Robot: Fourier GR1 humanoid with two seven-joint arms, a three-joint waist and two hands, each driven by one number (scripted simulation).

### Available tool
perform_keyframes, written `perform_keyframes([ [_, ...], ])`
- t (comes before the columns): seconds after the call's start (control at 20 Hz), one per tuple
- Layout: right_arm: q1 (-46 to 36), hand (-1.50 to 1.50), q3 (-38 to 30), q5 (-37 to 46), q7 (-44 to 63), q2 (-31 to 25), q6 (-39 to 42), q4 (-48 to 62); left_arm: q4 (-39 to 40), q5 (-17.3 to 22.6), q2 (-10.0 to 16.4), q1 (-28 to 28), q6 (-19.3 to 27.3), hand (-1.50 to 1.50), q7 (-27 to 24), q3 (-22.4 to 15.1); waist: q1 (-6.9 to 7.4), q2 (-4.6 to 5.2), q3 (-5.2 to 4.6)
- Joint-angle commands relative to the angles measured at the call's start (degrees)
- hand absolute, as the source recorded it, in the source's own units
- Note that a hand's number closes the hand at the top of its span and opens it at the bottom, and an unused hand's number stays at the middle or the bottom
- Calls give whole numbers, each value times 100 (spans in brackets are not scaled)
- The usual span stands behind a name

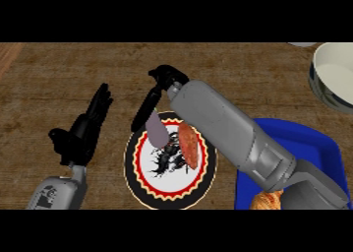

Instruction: Pick the eggplant from the plate and place it in the bowl

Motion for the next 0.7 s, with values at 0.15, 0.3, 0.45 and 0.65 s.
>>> perform_keyframes([
  [0.15,310,-150,132,-273,-37,2,-580,-515,-12,-169,-128,-53,31,0,81,-50,-35,-13,1],
  [0.3,267,-150,-13,-287,82,2,-518,-520,-206,-116,4,-9,8,0,189,165,-52,-18,2],
  [0.45,212,-150,162,-580,-38,2,-669,-167,-71,-118,-63,-227,-71,0,297,133,12,5,0],
  [0.65,750,-150,482,-623,-38,2,-1011,-680,-265,-253,-177,24,13,0,231,29,-37,-15,1],
])
